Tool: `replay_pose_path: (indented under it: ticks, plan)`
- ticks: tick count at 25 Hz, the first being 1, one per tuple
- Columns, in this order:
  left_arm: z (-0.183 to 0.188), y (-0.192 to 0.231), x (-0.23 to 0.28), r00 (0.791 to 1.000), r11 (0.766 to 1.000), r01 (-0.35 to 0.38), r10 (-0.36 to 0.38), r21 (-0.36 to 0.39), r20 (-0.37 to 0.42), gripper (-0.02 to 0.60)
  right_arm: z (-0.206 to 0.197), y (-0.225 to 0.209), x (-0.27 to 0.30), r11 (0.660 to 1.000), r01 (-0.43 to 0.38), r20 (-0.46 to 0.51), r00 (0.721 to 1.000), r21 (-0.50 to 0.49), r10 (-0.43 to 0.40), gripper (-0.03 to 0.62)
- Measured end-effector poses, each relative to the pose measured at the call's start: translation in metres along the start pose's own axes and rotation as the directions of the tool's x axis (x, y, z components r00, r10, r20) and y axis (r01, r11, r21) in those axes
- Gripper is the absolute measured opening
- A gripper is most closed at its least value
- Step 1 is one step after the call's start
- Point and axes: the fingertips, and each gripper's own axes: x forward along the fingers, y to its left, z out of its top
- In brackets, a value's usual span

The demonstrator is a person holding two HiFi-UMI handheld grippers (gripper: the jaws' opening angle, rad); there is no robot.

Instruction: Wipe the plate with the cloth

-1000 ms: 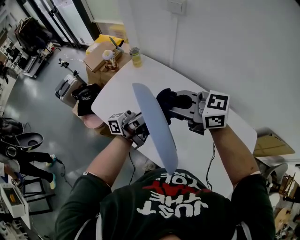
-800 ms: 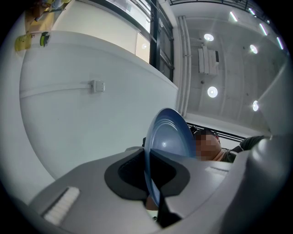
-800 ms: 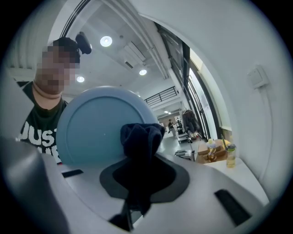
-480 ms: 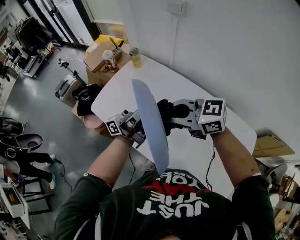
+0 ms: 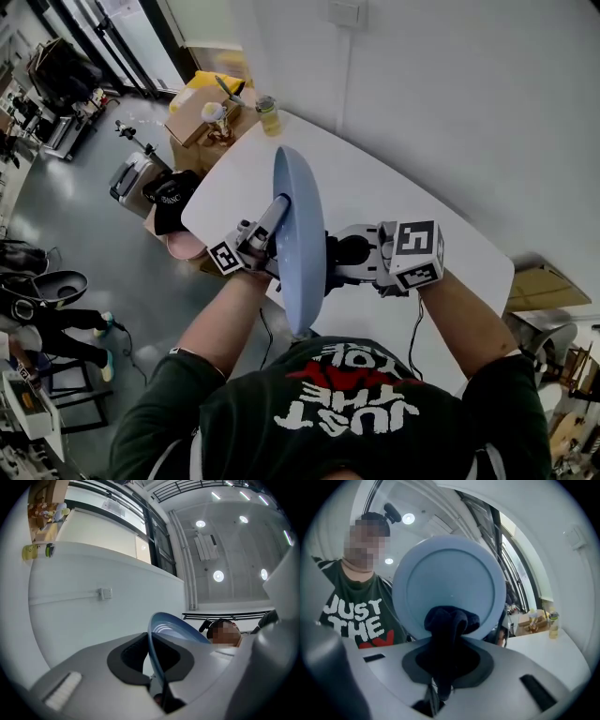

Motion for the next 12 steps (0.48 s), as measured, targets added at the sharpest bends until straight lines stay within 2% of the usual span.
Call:
replay_pose_path:
  ticks: [7,12]
  plan:
    - [0.005,0.006,-0.005,0.999,0.999,-0.039,0.039,0.032,0.0,0.018,0.024,0.029,0.0,0.996,-0.069,0.063,0.995,-0.048,0.072,0.048]
    - [-0.002,0.011,-0.011,0.997,0.997,-0.063,0.065,0.045,-0.045,0.02,0.043,0.041,-0.01,0.993,-0.089,0.128,0.987,-0.075,0.098,0.048]
